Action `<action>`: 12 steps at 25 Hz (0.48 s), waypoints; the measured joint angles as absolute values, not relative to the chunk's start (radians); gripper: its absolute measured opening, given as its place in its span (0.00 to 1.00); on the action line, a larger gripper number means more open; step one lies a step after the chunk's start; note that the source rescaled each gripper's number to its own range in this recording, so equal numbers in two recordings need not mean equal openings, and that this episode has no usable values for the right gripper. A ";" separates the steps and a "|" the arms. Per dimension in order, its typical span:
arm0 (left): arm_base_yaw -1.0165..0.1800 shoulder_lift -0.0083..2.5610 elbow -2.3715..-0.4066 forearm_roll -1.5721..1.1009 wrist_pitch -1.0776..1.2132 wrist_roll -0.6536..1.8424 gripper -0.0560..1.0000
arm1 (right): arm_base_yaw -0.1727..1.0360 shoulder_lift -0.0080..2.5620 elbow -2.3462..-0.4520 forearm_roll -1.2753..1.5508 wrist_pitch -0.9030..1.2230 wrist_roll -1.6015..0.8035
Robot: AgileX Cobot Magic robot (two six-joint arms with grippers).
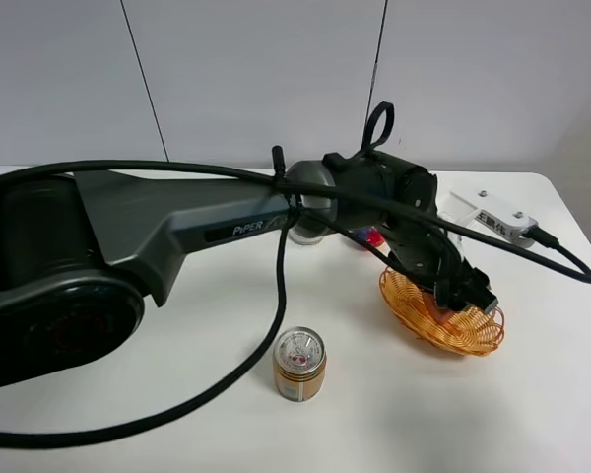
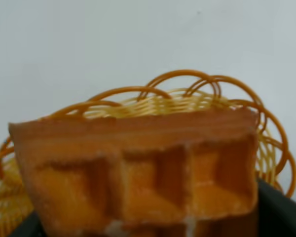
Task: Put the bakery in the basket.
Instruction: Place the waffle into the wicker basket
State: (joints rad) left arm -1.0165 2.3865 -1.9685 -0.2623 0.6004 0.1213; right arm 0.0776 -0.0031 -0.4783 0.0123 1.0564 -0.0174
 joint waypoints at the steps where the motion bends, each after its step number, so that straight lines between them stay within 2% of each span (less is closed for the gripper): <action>1: -1.018 2.395 -1.973 -0.266 0.603 0.121 0.06 | 0.078 -0.003 -0.478 0.012 1.056 -0.017; 10: -1.035 2.417 -1.974 -0.296 0.623 0.121 0.06 | 0.078 -0.003 -0.478 0.012 1.056 -0.017; 11: -1.035 2.417 -1.974 -0.301 0.623 0.121 0.08 | 0.078 -0.003 -0.478 0.012 1.056 -0.017; 12: -1.035 2.417 -1.974 -0.304 0.623 0.121 0.20 | 0.078 -0.003 -0.478 0.012 1.056 -0.017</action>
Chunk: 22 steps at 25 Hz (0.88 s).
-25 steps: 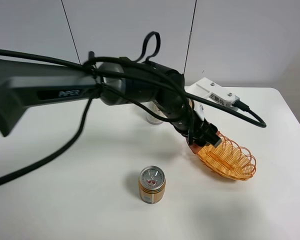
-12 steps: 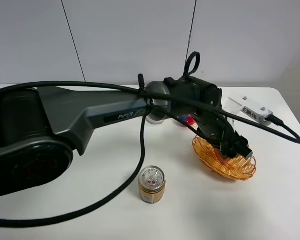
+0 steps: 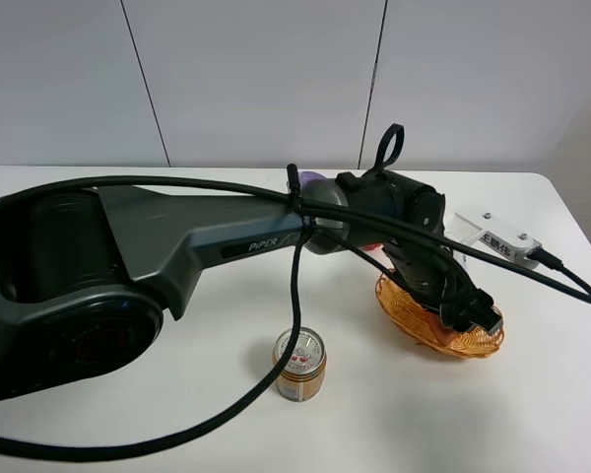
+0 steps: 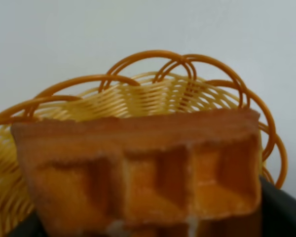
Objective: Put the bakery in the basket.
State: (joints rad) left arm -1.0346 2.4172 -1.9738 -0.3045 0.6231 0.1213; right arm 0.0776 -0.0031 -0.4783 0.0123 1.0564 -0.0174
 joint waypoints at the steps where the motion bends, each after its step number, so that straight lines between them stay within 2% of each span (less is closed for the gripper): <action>1: -1.035 2.417 -1.974 -0.306 0.620 0.120 0.39 | 0.078 -0.003 -0.478 0.012 1.056 -0.017; 3: -1.035 2.417 -1.974 -0.309 0.599 0.109 0.73 | 0.078 -0.003 -0.478 0.012 1.056 -0.017; 4: -1.035 2.417 -1.974 -0.309 0.590 0.103 0.84 | 0.078 -0.003 -0.478 0.012 1.056 -0.017; 6: -1.035 2.415 -1.974 -0.311 0.566 0.098 0.92 | 0.078 -0.003 -0.478 0.012 1.056 -0.017; 14: -0.985 2.283 -1.974 -0.238 0.527 0.098 0.95 | 0.078 -0.003 -0.478 0.012 1.056 -0.017; 22: -0.771 2.022 -1.974 -0.006 0.671 0.098 0.95 | 0.078 -0.003 -0.478 0.012 1.056 -0.017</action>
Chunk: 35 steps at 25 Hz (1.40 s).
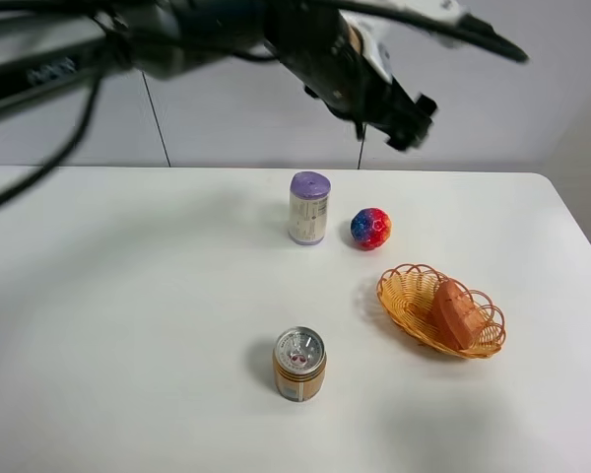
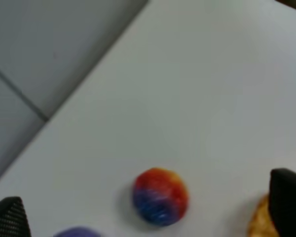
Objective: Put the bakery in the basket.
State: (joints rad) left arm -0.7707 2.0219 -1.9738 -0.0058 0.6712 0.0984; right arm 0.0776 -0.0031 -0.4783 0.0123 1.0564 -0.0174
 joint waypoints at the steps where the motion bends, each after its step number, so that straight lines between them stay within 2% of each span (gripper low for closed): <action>1: -0.740 1.992 -1.974 0.015 0.697 0.098 0.95 | 0.078 -0.003 -0.478 0.012 1.056 -0.017; 6: -0.596 1.807 -1.970 0.099 0.808 0.098 0.95 | 0.078 -0.003 -0.478 0.012 1.056 -0.017; 10: -0.483 1.617 -1.872 0.133 0.837 0.098 0.95 | 0.078 -0.003 -0.478 0.012 1.056 -0.017; 17: -0.249 1.201 -1.453 0.161 0.847 0.061 0.95 | 0.078 -0.003 -0.478 0.012 1.056 -0.017; 23: 0.032 0.826 -1.033 0.154 0.843 0.045 0.95 | 0.078 -0.003 -0.478 0.012 1.056 -0.017; 26: 0.136 0.624 -0.837 0.094 0.842 0.045 0.95 | 0.078 -0.003 -0.478 0.012 1.056 -0.017; 30: 0.200 0.363 -0.684 -0.012 0.842 0.042 0.95 | 0.078 -0.003 -0.478 0.012 1.056 -0.017; 35: 0.205 0.158 -0.638 -0.042 0.876 0.042 0.95 | 0.078 -0.003 -0.478 0.012 1.056 -0.017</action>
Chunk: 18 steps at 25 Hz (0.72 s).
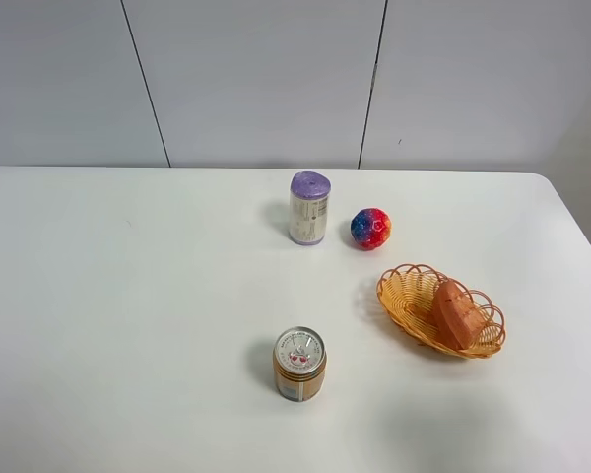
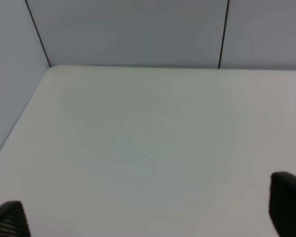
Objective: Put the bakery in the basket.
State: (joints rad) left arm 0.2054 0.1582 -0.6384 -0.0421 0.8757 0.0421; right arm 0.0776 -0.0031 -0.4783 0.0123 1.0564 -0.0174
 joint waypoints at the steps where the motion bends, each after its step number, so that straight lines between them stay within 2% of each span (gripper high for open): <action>1: 0.205 0.131 -0.631 -0.043 0.887 0.042 0.95 | 0.078 -0.003 -0.478 0.012 1.056 -0.017; 10: 0.171 0.001 -0.538 -0.055 0.951 0.043 0.95 | 0.078 -0.003 -0.478 0.012 1.056 -0.017; 18: 0.138 -0.006 -0.507 -0.058 1.043 0.044 0.96 | 0.078 -0.003 -0.478 0.012 1.056 -0.017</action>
